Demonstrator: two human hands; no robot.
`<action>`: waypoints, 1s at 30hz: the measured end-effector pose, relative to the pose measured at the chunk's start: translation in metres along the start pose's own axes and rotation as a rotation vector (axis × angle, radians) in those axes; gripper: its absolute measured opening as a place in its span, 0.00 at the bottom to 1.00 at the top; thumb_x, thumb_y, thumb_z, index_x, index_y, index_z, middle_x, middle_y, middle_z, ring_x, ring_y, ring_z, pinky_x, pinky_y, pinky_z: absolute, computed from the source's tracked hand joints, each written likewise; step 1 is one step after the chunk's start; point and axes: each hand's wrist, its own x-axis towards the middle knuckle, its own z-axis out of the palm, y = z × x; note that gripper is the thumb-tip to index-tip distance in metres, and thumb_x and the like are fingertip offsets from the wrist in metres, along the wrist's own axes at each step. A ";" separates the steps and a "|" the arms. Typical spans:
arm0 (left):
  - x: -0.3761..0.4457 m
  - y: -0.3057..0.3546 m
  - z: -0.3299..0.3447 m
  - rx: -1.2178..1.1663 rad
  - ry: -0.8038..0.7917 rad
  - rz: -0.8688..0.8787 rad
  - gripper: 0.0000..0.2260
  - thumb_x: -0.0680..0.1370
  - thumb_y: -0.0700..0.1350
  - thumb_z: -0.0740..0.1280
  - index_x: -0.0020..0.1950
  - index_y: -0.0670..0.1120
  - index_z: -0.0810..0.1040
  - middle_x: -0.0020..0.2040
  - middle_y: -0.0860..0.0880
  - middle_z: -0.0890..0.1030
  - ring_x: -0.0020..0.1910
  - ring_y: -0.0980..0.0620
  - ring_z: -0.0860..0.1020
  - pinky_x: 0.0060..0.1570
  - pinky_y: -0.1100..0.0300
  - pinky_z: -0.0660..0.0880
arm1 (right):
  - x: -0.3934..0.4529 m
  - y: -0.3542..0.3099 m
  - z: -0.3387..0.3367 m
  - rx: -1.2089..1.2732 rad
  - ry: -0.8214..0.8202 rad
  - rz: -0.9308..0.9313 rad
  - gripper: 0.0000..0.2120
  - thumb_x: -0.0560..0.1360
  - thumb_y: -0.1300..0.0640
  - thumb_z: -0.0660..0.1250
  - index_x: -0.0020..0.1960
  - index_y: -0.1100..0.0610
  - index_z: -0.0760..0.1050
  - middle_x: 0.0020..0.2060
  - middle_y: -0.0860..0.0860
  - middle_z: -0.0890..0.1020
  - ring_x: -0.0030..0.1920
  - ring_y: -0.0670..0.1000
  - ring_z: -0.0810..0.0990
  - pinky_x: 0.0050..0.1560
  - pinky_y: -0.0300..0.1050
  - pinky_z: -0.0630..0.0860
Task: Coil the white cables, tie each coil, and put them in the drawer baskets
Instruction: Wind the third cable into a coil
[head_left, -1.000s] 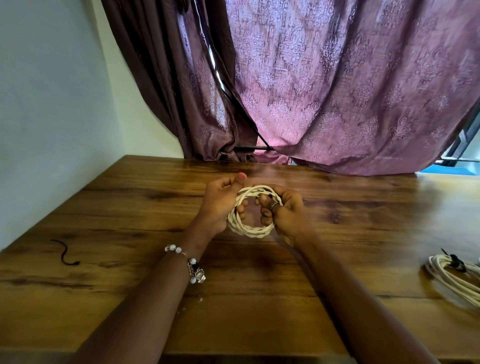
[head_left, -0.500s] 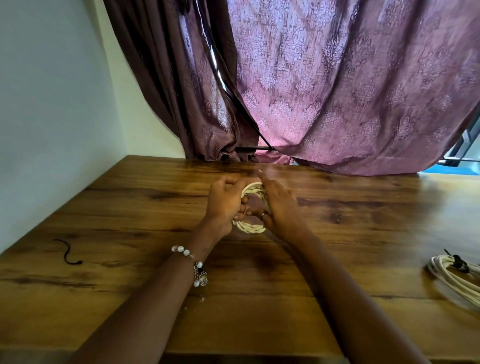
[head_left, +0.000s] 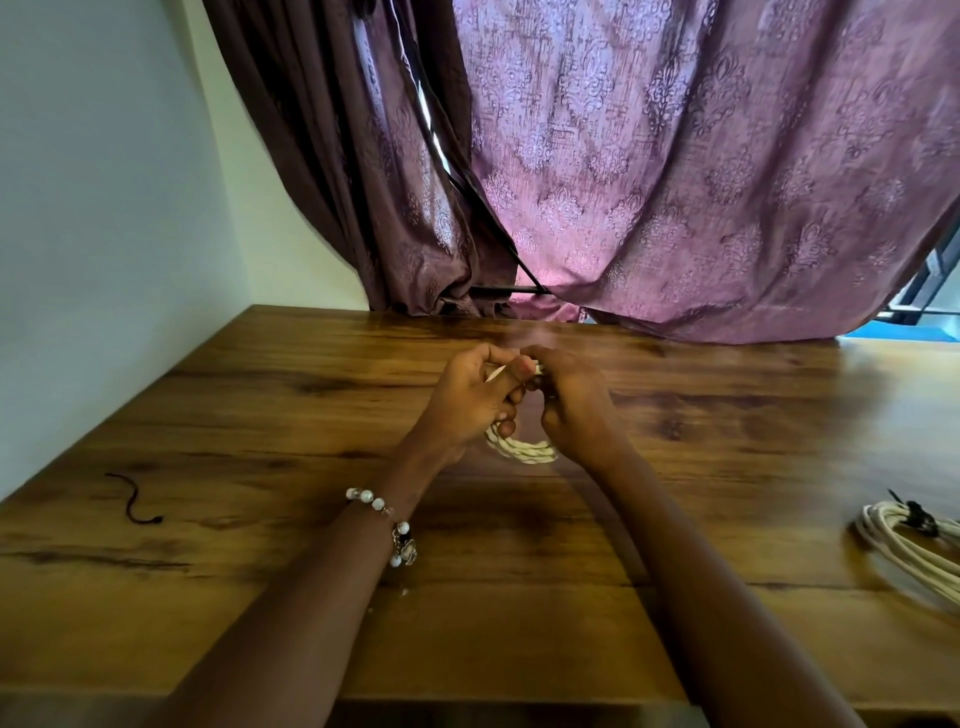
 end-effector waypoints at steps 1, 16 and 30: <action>0.000 0.000 0.000 0.009 0.011 0.011 0.09 0.79 0.42 0.65 0.51 0.37 0.72 0.27 0.49 0.74 0.19 0.56 0.66 0.19 0.65 0.65 | 0.000 0.001 -0.001 0.019 0.016 -0.015 0.21 0.65 0.68 0.55 0.55 0.64 0.77 0.43 0.57 0.82 0.42 0.51 0.79 0.42 0.35 0.70; 0.007 0.001 0.000 -0.361 0.189 -0.103 0.06 0.77 0.37 0.67 0.40 0.37 0.74 0.25 0.47 0.76 0.17 0.59 0.64 0.17 0.71 0.58 | 0.002 -0.020 -0.007 0.791 0.115 0.343 0.09 0.77 0.66 0.65 0.54 0.60 0.80 0.31 0.58 0.77 0.25 0.47 0.65 0.22 0.37 0.61; -0.023 0.006 -0.017 -0.025 0.289 -0.002 0.11 0.75 0.46 0.70 0.42 0.37 0.77 0.29 0.44 0.81 0.19 0.53 0.73 0.19 0.63 0.70 | -0.003 -0.053 0.003 0.722 0.127 0.314 0.10 0.76 0.73 0.61 0.49 0.63 0.78 0.22 0.40 0.76 0.22 0.38 0.73 0.26 0.25 0.66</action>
